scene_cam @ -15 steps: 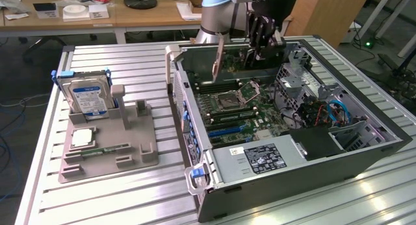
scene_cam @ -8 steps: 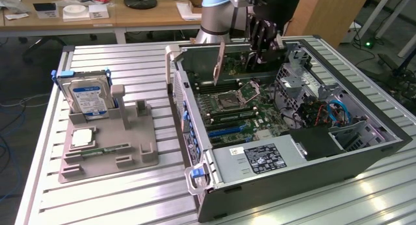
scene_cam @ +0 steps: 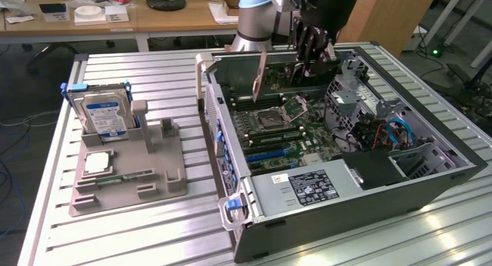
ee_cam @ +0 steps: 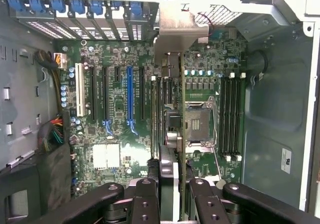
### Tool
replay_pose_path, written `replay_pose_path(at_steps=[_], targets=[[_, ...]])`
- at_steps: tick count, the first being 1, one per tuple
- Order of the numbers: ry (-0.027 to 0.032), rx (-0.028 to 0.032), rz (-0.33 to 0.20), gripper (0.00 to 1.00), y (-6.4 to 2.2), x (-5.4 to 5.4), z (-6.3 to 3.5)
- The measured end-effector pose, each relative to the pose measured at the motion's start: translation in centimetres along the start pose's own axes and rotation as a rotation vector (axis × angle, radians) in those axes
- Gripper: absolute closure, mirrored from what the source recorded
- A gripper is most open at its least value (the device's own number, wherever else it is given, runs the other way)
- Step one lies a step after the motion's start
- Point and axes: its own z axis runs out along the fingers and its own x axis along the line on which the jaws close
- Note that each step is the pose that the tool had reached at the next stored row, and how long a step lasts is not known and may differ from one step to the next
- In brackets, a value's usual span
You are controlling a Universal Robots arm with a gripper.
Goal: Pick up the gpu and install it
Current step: 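Insert the gpu into the slot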
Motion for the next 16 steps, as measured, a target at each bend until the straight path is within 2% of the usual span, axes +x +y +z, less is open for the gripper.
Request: replay_pose_path(at_steps=[12, 16], targets=[[-0.0002, 0.0, 0.0, 0.72, 0.65, 0.07, 0.31], [-0.0001, 0.0, 0.0, 0.72, 0.65, 0.49, 0.4]])
